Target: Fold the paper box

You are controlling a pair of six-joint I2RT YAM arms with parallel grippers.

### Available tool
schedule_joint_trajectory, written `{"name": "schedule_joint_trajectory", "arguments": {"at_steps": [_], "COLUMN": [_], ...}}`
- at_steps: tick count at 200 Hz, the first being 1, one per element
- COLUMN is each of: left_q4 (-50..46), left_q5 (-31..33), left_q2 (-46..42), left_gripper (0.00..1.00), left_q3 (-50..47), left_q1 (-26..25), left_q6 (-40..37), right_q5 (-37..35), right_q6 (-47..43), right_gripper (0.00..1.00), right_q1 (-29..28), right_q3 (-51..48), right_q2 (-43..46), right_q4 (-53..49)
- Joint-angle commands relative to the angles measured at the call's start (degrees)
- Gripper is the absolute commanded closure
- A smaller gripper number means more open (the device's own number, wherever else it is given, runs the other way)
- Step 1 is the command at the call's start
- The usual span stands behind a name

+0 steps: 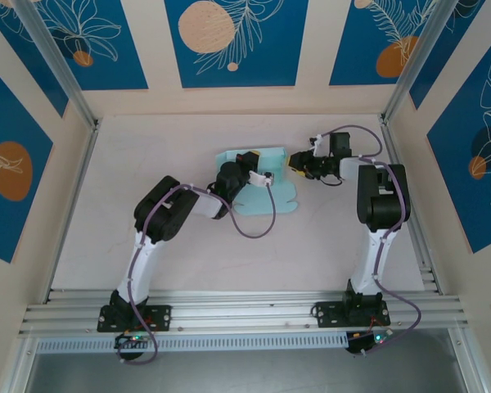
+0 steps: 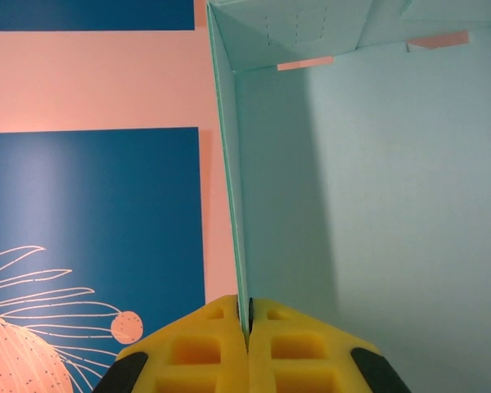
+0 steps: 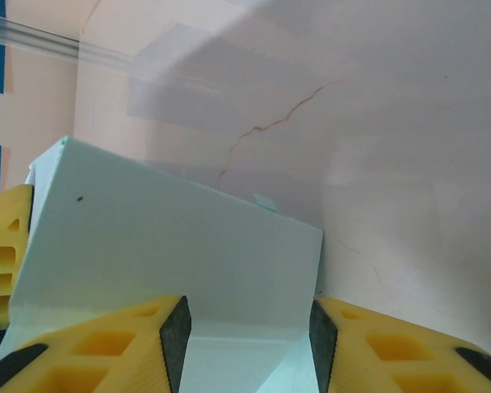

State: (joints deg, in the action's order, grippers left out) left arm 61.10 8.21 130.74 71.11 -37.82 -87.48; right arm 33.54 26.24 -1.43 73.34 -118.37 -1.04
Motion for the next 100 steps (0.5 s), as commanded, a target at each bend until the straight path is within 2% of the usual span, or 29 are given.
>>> {"name": "schedule_joint_trajectory", "arguments": {"at_steps": [1,71,100], "left_q4": [-5.6,-6.24,-6.96], "left_q5": [-0.82,-1.25,-1.6], "left_q2": [2.72,2.59,2.28], "left_gripper": [1.0,1.0,1.0], "left_q3": [0.07,-0.4,-0.49], "left_q1": [-0.15,-0.25,-0.24], "left_q6": [-1.29,-1.29,-1.3], "right_q5": [1.08,-1.56,-2.87], "right_q6": [-3.26,-5.33,-5.59], "right_gripper": [0.53,0.52,0.48], "right_q1": [-1.95,-4.65,-5.64], "right_q3": [-0.93,-0.63,-1.52], "right_q2": [2.6,3.05,3.64], "right_q4": [-2.54,-2.84,-1.34]}}
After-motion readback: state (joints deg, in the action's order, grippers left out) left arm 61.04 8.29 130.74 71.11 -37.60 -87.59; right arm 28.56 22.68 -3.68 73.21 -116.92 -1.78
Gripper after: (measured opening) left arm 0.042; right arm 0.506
